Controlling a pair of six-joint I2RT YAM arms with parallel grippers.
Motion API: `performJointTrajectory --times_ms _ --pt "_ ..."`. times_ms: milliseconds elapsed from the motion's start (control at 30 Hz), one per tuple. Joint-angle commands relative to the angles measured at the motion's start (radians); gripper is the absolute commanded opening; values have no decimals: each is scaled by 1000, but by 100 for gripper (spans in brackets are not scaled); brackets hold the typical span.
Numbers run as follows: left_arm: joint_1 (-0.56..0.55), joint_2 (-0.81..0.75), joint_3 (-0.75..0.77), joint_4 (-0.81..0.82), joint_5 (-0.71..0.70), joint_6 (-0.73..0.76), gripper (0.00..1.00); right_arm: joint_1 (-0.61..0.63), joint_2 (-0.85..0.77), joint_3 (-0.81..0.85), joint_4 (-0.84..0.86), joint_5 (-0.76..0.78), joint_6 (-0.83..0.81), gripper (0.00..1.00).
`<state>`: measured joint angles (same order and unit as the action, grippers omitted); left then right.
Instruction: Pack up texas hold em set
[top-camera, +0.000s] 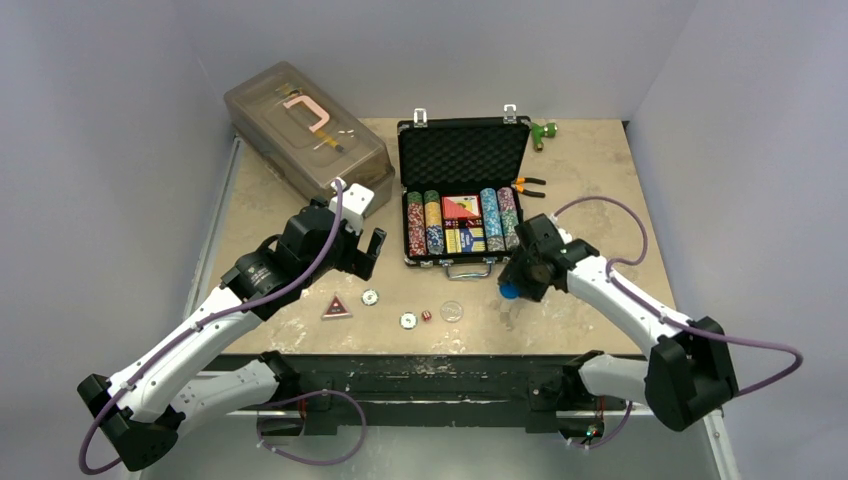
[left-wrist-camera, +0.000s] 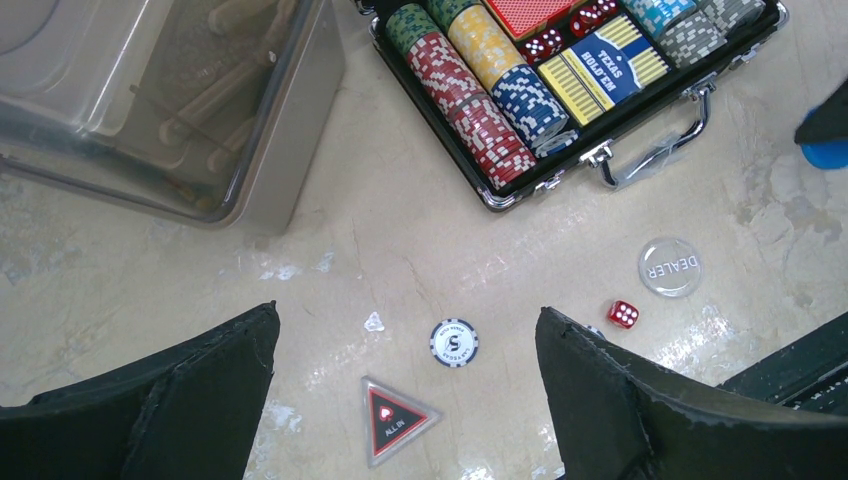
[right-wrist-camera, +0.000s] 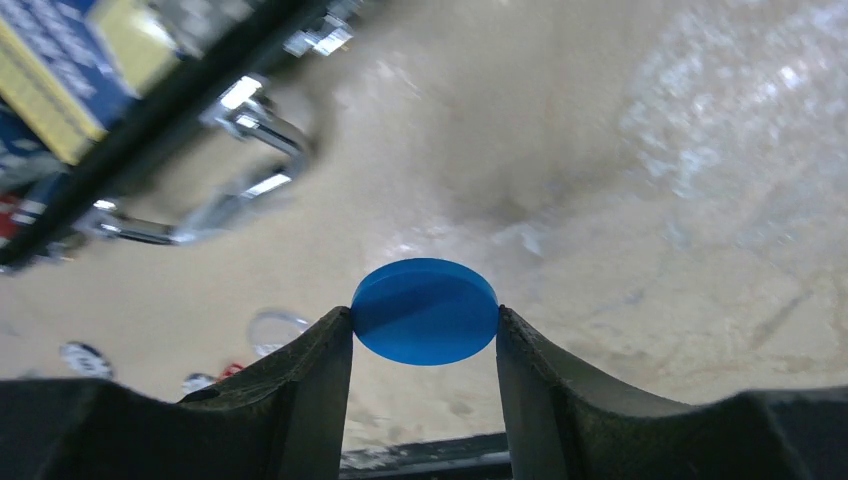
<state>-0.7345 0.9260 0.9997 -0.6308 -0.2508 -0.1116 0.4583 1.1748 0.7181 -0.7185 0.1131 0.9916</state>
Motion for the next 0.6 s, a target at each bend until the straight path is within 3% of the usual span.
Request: performJointTrajectory --times_ms 0,300,567 --pt "-5 -6 24 15 -3 1 95 13 106 179 139 43 58 14" --pt "-5 -4 22 10 -21 2 95 26 459 550 260 167 75 13" --pt "-5 -5 22 13 -19 3 95 28 639 659 348 219 116 13"
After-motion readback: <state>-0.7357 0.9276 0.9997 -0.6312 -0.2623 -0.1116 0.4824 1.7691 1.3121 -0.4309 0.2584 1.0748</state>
